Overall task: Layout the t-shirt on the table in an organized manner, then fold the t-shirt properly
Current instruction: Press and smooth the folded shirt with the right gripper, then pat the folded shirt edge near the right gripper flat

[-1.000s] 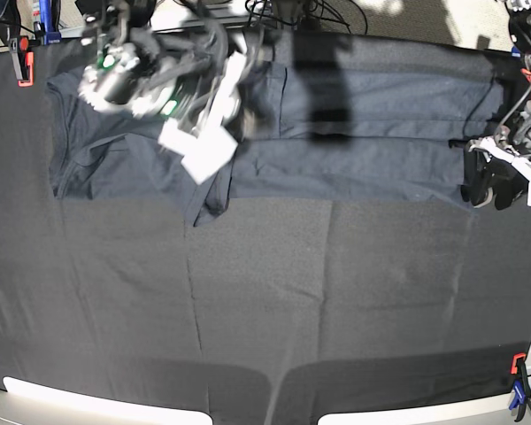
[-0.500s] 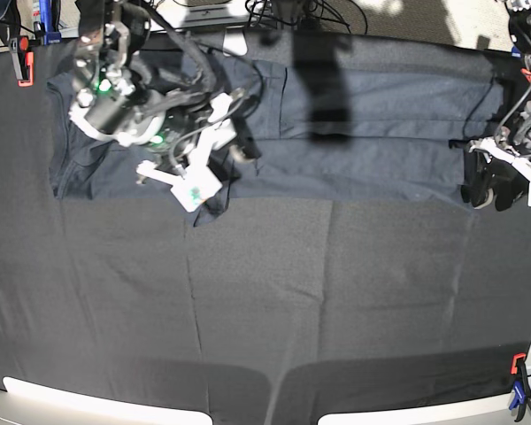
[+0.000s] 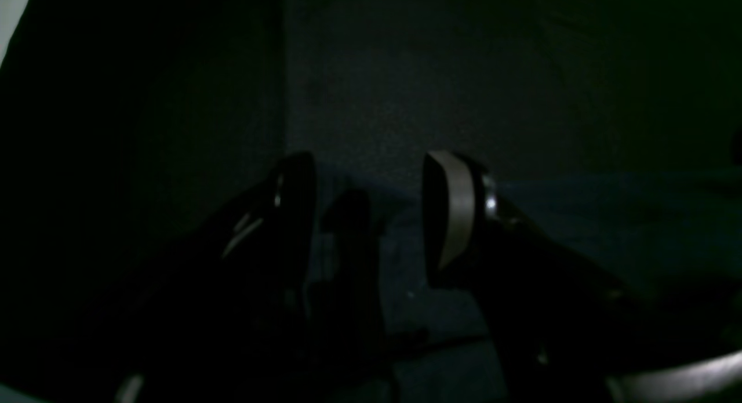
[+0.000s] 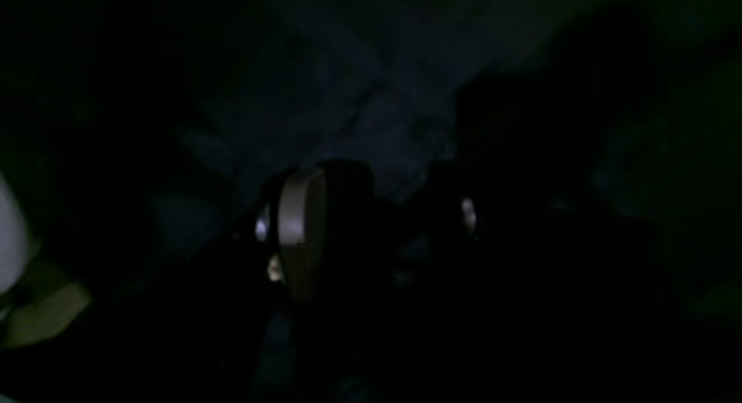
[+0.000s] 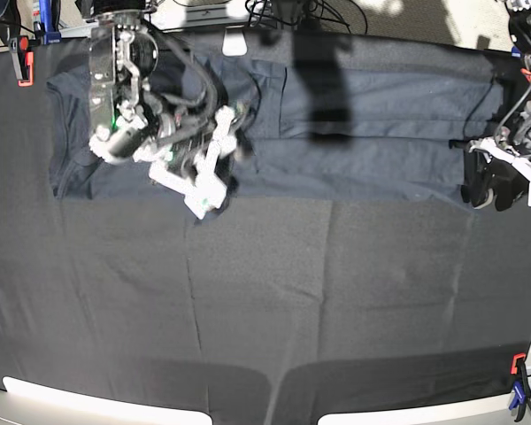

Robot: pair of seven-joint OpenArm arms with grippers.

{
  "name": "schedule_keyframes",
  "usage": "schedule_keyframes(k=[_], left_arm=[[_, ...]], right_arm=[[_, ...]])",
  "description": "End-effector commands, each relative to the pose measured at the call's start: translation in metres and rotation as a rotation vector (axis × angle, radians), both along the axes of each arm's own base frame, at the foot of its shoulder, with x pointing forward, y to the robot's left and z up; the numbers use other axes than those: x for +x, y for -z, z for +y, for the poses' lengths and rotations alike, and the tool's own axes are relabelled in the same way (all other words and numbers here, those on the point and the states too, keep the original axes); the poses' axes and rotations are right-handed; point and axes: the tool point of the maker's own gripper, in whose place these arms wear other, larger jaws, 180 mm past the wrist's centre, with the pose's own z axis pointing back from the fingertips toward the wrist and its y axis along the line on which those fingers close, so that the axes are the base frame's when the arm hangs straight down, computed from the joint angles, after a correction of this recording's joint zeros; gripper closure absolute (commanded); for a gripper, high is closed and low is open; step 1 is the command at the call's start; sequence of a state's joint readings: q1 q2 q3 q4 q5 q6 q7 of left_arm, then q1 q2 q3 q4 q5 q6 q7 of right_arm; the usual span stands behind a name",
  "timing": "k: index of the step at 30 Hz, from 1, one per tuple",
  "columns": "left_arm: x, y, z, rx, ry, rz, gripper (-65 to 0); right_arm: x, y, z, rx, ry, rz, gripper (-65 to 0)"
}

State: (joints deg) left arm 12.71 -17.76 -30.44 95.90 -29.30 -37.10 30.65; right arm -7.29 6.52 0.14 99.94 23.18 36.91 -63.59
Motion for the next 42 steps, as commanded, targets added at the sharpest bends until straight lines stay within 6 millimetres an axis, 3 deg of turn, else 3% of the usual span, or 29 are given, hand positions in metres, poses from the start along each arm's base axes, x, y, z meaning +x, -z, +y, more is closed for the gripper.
schedule_keyframes(k=[1, 4, 8, 10, 15, 18, 28, 35, 38, 40, 42], left_arm=[[0.006, -0.017, 0.003, 0.007, 0.001, -0.058, -27.7], [0.006, -0.017, 0.003, 0.007, 0.001, -0.058, -27.7], [0.006, -0.017, 0.003, 0.007, 0.001, -0.058, -27.7], [0.006, -0.017, 0.003, 0.007, 0.001, -0.058, -27.7], [0.006, -0.017, 0.003, 0.007, 0.001, -0.058, -27.7], [0.006, -0.017, 0.003, 0.008, 0.001, -0.058, -27.7], [0.006, -0.017, 0.003, 0.008, 0.001, -0.057, -27.7], [0.005, -0.014, 0.006, 0.040, -0.001, -0.045, -27.7], [0.005, -0.012, 0.007, 0.052, -0.003, -0.041, -27.7], [0.006, -0.013, 0.007, 0.051, -0.005, -0.041, -27.7], [0.005, -0.012, 0.007, 0.051, -0.005, -0.041, -27.7]], right_arm=[[0.006, -0.010, 0.003, 0.018, -0.012, -0.026, -26.9], [0.006, -0.009, 0.002, 0.010, -0.012, -0.025, -18.9], [0.007, -0.009, 0.001, 0.003, -0.011, -0.026, -3.6], [0.009, -0.011, -0.002, -0.025, -0.022, -0.053, 0.0], [0.025, -0.050, -0.001, -0.046, -0.031, -0.215, 0.0], [0.022, -0.073, 0.002, -0.043, -0.039, -0.289, 0.0], [-0.001, -0.076, 0.011, 0.003, -0.059, -0.266, 0.0], [-0.042, -0.075, 0.023, 0.064, -0.102, -0.213, 0.0], [-0.033, -0.085, 0.018, 0.048, -0.086, -0.295, 0.0], [-0.021, -0.086, 0.009, -0.001, -0.083, -0.335, -7.7], [-0.012, -0.083, 0.000, -0.043, -0.083, -0.343, -21.6]])
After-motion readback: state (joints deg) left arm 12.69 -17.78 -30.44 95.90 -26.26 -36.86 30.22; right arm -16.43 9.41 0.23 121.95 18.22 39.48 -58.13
